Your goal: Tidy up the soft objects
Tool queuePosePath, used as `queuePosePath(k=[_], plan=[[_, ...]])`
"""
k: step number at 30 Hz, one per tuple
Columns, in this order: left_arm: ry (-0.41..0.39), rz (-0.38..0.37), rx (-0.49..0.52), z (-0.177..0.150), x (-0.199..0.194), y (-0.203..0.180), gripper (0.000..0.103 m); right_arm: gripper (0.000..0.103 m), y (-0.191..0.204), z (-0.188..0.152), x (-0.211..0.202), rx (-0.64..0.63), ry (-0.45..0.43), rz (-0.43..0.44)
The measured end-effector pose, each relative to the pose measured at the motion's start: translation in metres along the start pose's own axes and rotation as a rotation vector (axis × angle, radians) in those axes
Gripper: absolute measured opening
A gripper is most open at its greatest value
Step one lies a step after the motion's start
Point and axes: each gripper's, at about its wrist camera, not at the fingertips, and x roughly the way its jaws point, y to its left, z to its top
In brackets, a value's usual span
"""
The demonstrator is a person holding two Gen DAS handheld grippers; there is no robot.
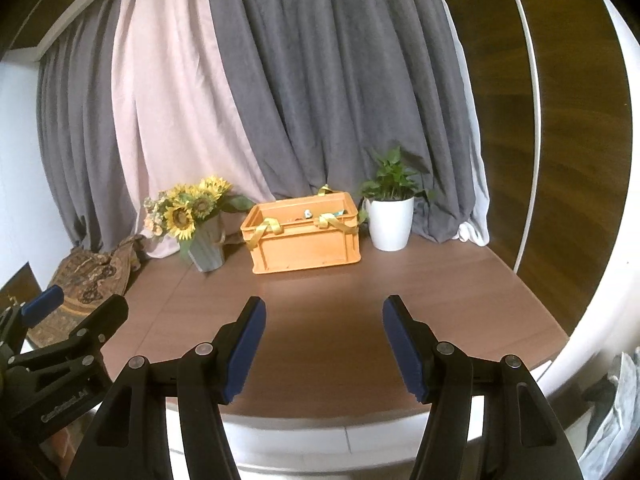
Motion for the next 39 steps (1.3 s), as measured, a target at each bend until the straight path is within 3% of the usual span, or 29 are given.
queuePosePath(k=[19,39], plan=[[-0.02,0.045,-0.037,-0.037,-0.076,-0.028,0.101,0.062,-0.036,-0.026,-0.072,-0.06,-0.019,0.059],[-0.046,0.061,-0.047,-0.044,-0.106,-0.046,0.103,0.062,-0.047,-0.038,-0.105,-0.059,-0.044,0.079]])
